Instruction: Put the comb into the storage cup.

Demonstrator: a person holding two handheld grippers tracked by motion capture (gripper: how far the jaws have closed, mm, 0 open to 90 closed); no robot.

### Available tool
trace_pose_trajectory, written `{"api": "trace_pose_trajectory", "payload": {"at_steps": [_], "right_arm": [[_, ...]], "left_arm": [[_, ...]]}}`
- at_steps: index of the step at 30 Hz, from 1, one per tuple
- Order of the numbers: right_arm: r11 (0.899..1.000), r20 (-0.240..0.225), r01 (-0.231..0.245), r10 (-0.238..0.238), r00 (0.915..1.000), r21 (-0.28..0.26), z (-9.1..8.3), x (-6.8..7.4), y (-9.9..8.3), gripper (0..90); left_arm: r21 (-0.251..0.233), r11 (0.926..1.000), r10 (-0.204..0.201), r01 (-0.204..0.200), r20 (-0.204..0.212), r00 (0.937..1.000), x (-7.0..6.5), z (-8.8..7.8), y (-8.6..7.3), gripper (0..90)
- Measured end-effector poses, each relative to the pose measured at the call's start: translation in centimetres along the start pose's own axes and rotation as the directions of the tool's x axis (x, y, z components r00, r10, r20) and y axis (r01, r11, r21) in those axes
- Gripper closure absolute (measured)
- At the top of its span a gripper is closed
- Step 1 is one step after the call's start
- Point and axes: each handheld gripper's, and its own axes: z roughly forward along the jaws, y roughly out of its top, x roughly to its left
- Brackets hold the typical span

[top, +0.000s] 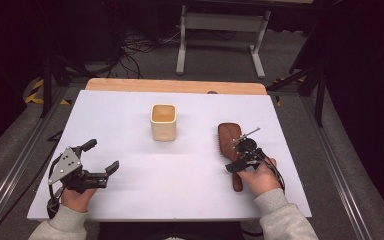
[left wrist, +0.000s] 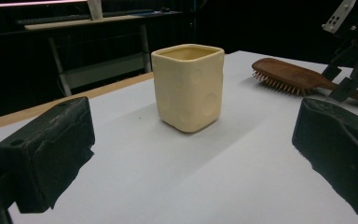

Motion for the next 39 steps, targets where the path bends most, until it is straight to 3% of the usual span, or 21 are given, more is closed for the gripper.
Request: {"api": "trace_pose_trajectory", "payload": {"at_steps": [5,9,16,23,28,33,39], "right_arm": [[1.000,-0.005,0.003,-0.003,1.0000,0.012,0.0,0.0,0.1,33.0],[1.000,-0.012,0.008,-0.008,0.9999,0.009,-0.2,-0.1,0.1,51.2],[0.999,0.016,0.017,-0.018,0.9997,0.037,-0.4,-0.5,0.2,71.8],[0.999,0.020,0.031,-0.031,0.9993,0.031,-0.5,-0.5,0.2,72.8],[0.999,-0.001,0.036,-0.036,0.9994,-0.038,-1.4,-0.9,0.0,73.0],[0.995,0.015,0.074,-0.073,0.9972,-0.068,-1.9,-0.8,-0.1,72.9],[0.989,0.022,0.108,-0.106,0.9941,-0.100,-2.1,-0.6,-0.3,73.0]], "left_arm": [[0.015,0.9998,-0.009,0.009,0.004,0.9999,0.1,0.1,0.0,0.1],[0.020,0.9997,-0.015,0.015,0.004,0.9999,0.1,0.1,0.0,0.1],[0.033,0.9994,-0.013,0.013,0.013,0.9998,0.0,0.2,-0.1,0.0],[0.049,0.9986,-0.020,0.019,0.018,0.9996,-0.1,0.3,-0.1,0.1],[0.076,0.9964,-0.039,0.038,0.018,0.9991,-0.1,0.5,-0.1,0.1],[0.083,0.9965,-0.008,0.003,0.052,0.9986,-0.3,0.3,-0.1,0.1],[0.079,0.9968,-0.010,0.005,0.061,0.9981,-0.5,0.3,-0.1,0.5]]}}
